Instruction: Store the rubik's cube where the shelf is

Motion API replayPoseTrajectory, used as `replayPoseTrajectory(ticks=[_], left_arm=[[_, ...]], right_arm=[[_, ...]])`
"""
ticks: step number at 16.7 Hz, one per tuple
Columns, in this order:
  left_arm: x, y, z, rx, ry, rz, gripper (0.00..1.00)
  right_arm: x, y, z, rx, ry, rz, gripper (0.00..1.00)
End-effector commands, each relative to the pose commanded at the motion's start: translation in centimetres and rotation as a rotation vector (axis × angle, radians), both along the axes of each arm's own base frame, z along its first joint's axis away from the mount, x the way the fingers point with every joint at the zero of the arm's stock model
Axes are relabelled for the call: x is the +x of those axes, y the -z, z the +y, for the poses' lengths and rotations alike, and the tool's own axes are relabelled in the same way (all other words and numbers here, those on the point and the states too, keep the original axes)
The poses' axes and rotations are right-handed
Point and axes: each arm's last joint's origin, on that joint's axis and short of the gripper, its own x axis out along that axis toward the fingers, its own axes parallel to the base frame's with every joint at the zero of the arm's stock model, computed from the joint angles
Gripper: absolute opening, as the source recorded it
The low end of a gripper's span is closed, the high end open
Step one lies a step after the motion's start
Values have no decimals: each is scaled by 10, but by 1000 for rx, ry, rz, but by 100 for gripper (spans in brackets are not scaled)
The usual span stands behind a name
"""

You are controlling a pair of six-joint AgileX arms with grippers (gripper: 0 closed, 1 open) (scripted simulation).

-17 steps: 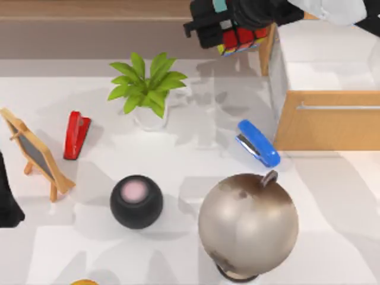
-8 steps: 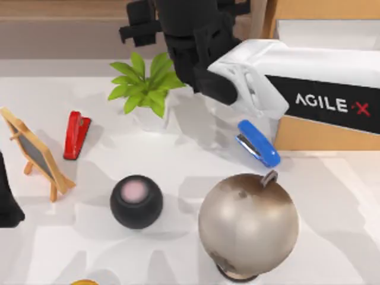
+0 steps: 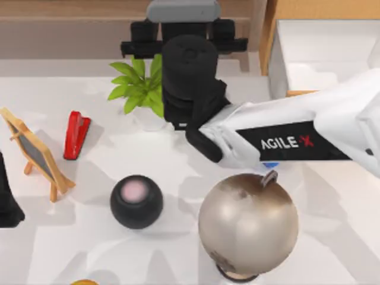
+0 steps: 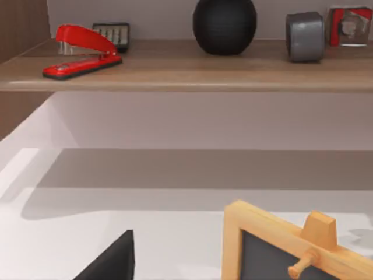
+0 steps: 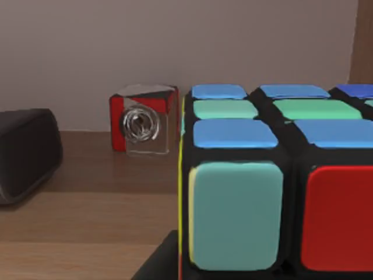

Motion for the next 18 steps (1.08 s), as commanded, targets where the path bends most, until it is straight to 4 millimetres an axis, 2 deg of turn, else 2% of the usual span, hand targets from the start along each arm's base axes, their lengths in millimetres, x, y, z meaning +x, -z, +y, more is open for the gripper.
replayPoseTrajectory(ticks=[4, 11, 14, 18], left_arm=[[0, 0, 0, 0, 0, 0, 100], [0, 0, 0, 0, 0, 0, 100], [0, 0, 0, 0, 0, 0, 100], [0, 0, 0, 0, 0, 0, 100]], right_arm=[[-3, 13, -2, 12, 28, -29, 0], [2, 8, -3, 21, 30, -36, 0], [19, -1, 0, 30, 27, -48, 0], [56, -5, 0, 26, 28, -51, 0]])
